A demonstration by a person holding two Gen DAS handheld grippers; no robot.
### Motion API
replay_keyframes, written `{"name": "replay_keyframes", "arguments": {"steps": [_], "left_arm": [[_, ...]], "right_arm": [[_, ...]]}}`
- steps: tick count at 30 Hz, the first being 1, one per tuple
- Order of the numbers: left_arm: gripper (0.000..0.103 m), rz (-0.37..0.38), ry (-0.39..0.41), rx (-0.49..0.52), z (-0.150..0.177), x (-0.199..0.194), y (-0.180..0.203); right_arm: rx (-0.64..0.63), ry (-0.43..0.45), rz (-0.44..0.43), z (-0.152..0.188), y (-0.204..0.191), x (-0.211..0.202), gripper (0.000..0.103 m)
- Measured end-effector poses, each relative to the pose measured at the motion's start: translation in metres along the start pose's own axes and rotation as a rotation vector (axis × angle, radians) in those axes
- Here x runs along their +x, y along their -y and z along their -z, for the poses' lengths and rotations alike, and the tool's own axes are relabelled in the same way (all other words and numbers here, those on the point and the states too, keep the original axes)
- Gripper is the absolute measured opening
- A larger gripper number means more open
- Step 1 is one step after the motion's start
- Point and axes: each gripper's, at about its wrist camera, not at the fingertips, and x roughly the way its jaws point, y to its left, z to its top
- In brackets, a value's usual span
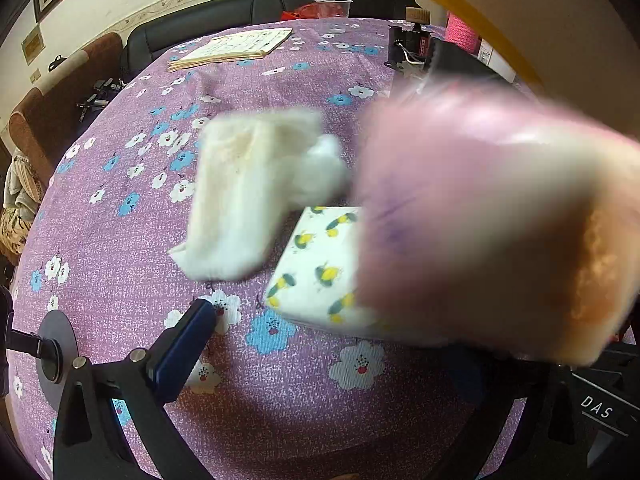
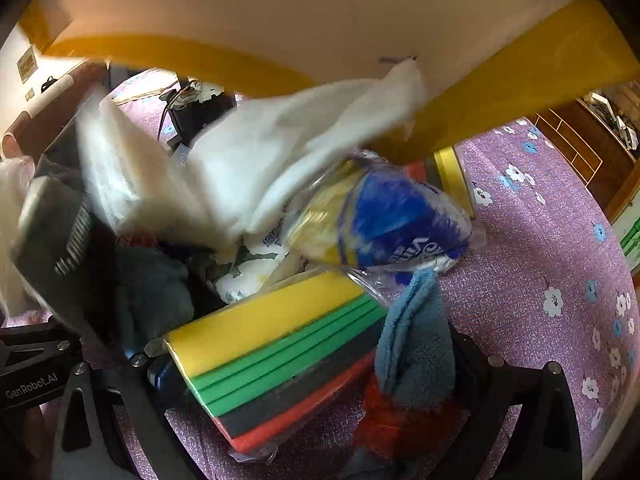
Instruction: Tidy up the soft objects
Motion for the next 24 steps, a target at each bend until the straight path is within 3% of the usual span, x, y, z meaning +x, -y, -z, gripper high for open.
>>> {"name": "replay_keyframes", "arguments": {"steps": [24], "left_arm": [[0.103, 0.000, 0.000, 0.000, 0.0000, 0.0001, -0.0001]], "right_arm": [[0.000, 0.000, 0.000, 0.0002, -0.0009, -0.0019, 0.102]]}}
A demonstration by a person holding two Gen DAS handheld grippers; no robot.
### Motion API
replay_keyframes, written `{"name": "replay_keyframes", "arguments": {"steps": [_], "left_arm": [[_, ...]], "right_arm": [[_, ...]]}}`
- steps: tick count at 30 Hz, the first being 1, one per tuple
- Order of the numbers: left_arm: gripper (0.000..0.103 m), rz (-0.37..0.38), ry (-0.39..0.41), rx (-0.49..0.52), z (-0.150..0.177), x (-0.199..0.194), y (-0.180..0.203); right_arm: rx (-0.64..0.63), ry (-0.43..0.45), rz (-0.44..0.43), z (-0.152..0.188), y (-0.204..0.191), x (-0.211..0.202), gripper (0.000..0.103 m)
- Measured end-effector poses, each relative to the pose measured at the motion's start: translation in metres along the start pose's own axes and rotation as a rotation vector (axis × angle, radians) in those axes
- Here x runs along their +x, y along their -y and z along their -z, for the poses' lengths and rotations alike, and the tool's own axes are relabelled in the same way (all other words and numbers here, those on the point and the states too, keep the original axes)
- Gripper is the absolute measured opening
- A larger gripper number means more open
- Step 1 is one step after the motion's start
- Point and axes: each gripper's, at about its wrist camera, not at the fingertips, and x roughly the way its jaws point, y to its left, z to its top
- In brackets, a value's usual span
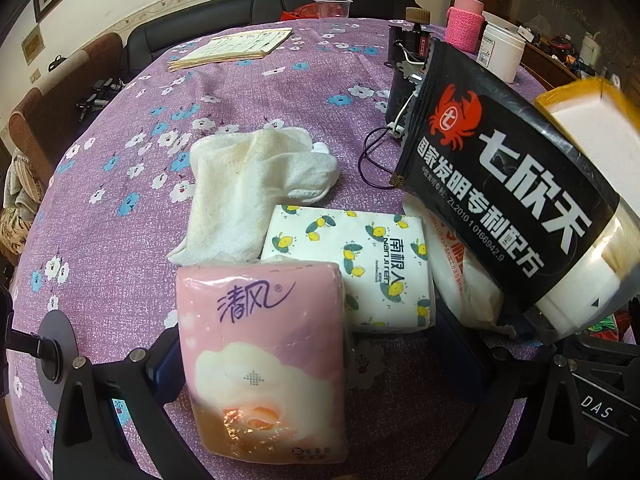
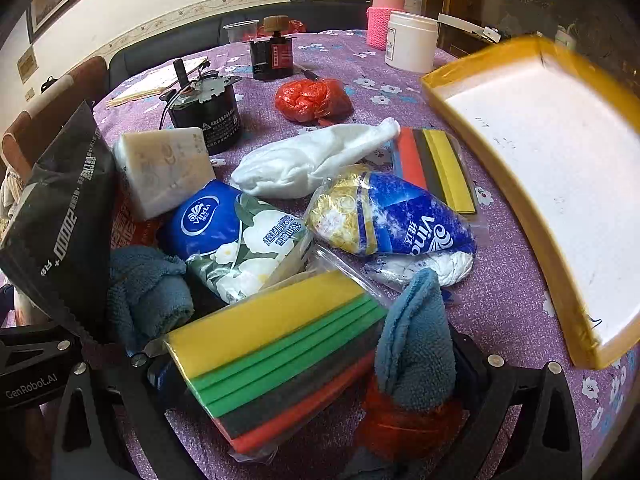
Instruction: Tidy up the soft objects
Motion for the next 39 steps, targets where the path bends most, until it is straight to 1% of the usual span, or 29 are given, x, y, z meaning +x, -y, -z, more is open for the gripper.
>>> {"name": "replay_keyframes", "arguments": {"steps": [3, 6, 8, 39], "left_arm": [[0.103, -0.002, 0.001, -0.004, 0.0000, -0.0001, 0.0001], [0.103, -0.022, 0.021, -0.040, -0.0006, 0.0036, 0.0021], [0.103, -0.023, 0.022, -0.043, 0.0007, 0.0020, 0.0023], [0.103, -0.022, 0.019, -0.040, 0.0004, 0.0015, 0.0021]], "right_arm": [[0.000, 0.000, 0.000, 0.0005, -0.0001, -0.0007, 0.102], [0.000, 0.000, 0.000, 0.0011, -0.0002, -0.0014, 0.102], [0.000, -0.001, 0.000, 0.0015, -0.0004, -0.0019, 0.102], [0.000, 0.000, 0.000, 0.0021, -0.0003, -0.0019, 0.102]]}}
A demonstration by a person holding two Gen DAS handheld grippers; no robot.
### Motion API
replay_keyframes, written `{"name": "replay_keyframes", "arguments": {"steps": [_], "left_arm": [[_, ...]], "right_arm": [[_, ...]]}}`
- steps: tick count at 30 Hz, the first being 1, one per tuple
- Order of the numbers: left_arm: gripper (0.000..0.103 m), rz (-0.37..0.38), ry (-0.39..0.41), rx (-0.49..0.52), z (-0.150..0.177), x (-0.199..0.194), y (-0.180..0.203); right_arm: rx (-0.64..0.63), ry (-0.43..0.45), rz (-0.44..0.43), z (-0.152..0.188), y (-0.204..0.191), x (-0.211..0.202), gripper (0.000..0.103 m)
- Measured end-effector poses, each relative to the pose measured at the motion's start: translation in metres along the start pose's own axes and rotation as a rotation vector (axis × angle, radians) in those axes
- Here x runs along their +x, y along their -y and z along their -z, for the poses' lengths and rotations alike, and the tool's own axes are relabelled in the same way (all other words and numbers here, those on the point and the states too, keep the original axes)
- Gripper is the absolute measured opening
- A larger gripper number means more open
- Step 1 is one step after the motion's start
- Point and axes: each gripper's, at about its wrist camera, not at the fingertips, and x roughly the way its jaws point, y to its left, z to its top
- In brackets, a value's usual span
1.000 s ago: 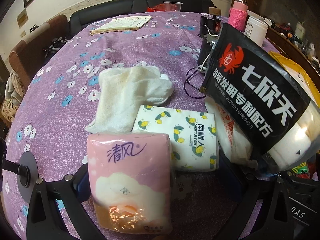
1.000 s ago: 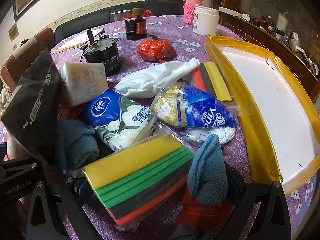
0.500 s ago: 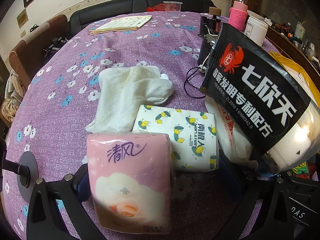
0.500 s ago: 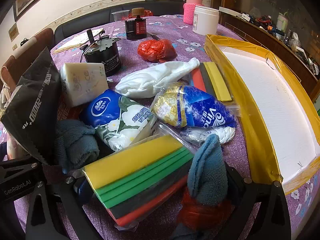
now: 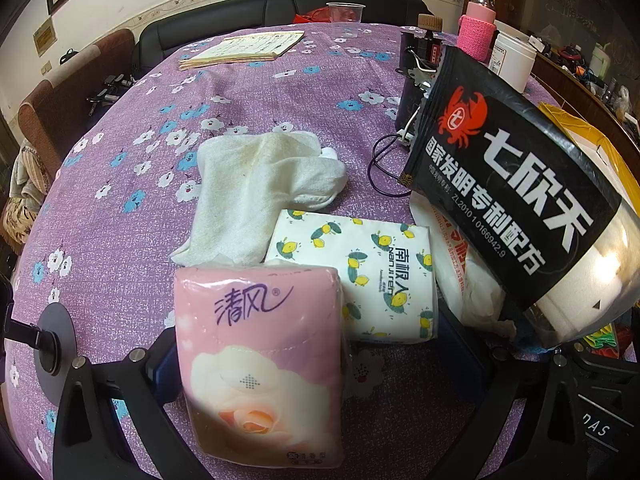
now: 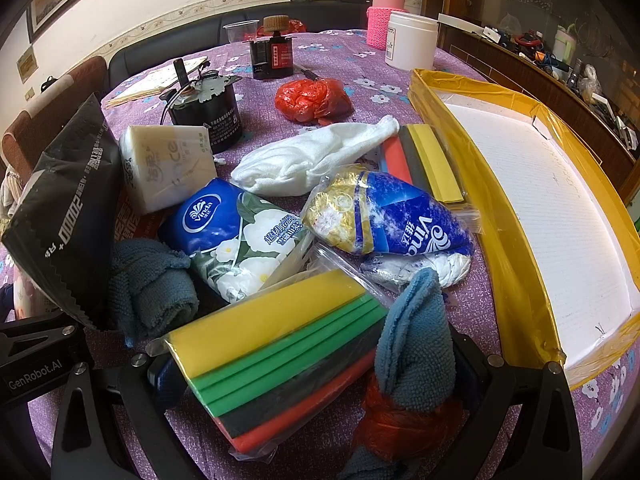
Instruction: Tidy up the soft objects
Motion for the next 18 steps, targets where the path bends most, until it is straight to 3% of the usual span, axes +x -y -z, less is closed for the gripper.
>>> {"name": "replay_keyframes", "arguments": {"steps": [18], "left_arm": [[0.103, 0.000, -0.001, 0.000, -0.0001, 0.0001, 0.0001]], "right_arm": [[-0.018, -0.006, -0.014, 0.0038, -0.0002, -0.0051, 0.102]]}}
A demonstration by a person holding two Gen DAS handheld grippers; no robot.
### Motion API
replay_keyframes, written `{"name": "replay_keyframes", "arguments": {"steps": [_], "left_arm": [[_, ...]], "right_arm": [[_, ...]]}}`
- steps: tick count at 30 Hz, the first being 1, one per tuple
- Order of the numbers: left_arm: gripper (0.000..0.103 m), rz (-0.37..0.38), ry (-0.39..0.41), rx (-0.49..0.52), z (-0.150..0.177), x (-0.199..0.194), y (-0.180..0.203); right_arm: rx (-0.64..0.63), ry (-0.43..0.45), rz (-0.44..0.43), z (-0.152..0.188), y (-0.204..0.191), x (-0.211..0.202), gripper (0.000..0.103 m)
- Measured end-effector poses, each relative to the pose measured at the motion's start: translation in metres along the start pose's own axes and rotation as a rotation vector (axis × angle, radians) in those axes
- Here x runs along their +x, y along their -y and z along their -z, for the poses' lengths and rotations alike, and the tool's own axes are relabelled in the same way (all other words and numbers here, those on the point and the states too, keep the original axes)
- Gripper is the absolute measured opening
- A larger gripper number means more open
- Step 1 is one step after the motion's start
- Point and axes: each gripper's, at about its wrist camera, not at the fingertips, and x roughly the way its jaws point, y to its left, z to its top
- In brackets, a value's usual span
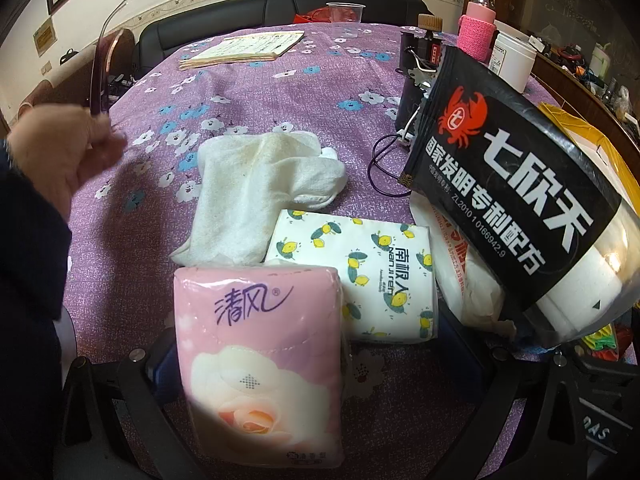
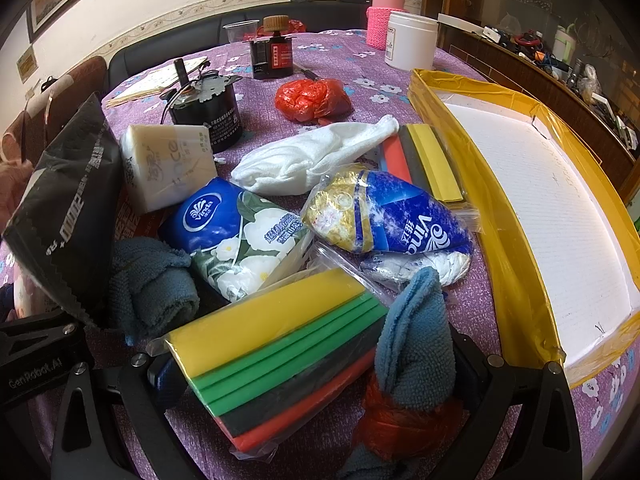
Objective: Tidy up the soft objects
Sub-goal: 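Grasp the blue cloth on the red wrapper with the right gripper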
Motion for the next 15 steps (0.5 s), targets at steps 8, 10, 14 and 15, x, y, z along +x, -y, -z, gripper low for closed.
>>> {"name": "replay_keyframes", "arguments": {"steps": [8, 10, 14, 15], "left_arm": [[0.103, 0.000, 0.000, 0.000, 0.000, 0.000, 0.000], [0.103, 0.000, 0.000, 0.000, 0.000, 0.000, 0.000], [0.103, 0.000, 0.000, 0.000, 0.000, 0.000, 0.000], [0.103, 0.000, 0.000, 0.000, 0.000, 0.000, 0.000]], "right_arm": [[-0.248, -0.146, -0.165, -0.006, 0.015, -0.001, 0.103], [-0.302, -0.125, -0.195, 0.004, 0.015, -0.008, 0.103], [-0.305, -0.111, -0.361, 0.019, 0.033, -0.026, 0.103], [-0.287, -0.114, -0.432, 0.021, 0.041, -0.031, 0.103]]}}
